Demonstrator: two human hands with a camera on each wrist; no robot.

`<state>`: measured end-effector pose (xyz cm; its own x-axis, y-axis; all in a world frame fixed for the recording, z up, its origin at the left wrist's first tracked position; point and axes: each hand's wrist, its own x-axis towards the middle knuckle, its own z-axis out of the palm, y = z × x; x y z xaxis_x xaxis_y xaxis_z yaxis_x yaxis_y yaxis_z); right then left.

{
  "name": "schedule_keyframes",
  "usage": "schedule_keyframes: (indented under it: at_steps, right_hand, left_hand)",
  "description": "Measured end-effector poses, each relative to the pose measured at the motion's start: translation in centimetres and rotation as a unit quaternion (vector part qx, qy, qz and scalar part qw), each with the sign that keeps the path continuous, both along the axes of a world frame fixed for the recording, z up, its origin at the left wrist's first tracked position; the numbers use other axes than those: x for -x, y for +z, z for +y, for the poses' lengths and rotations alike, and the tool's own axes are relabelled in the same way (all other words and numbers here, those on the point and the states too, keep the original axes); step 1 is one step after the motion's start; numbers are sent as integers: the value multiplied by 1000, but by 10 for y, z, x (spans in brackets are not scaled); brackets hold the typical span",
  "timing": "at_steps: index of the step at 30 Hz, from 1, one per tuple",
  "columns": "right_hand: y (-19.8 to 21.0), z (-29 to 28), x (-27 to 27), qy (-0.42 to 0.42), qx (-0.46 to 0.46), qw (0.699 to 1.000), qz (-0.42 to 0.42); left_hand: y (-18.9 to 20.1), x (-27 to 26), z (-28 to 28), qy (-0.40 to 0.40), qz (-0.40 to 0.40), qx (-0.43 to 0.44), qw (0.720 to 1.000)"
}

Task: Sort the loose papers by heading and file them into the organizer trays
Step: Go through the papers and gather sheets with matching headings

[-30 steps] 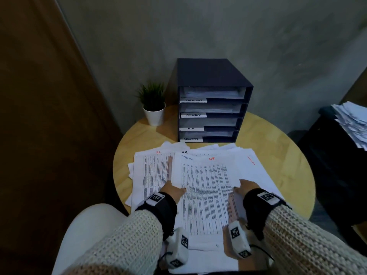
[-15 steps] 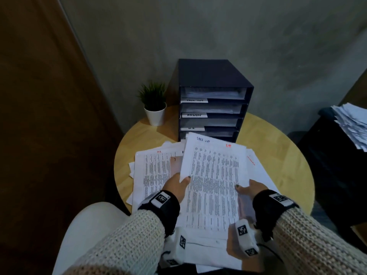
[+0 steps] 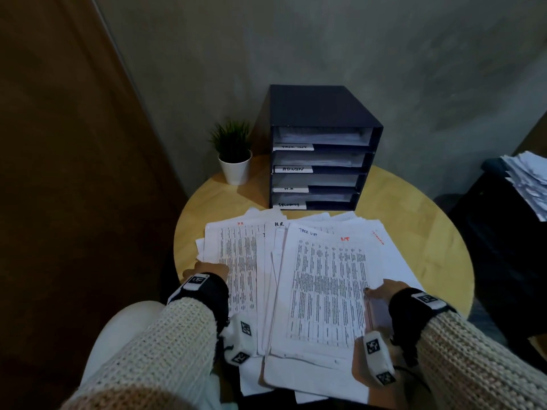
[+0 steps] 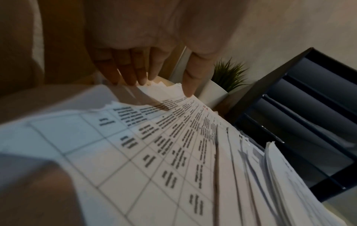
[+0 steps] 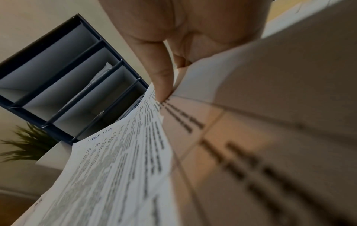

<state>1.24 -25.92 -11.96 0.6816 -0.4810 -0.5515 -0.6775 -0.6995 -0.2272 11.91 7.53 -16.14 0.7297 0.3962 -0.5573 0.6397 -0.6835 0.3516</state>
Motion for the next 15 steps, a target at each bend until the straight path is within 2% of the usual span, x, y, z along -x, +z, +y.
schedule_keyframes:
  at_steps: [6, 10, 12, 15]
  right_hand:
    - [-6, -3, 0, -3, 6, 1000, -7]
    - [-8, -6, -3, 0, 3, 1000, 5]
    - [-9, -7, -3, 3, 2, 1000, 7]
    - [-13, -8, -4, 10, 3, 1000, 3]
  left_hand:
    - [10, 11, 4, 21, -36, 19, 999]
    - [8, 15, 10, 30, -120, 66, 990]
    - [8, 20, 10, 30, -164, 53, 985]
    - [8, 29, 4, 10, -252, 76, 965]
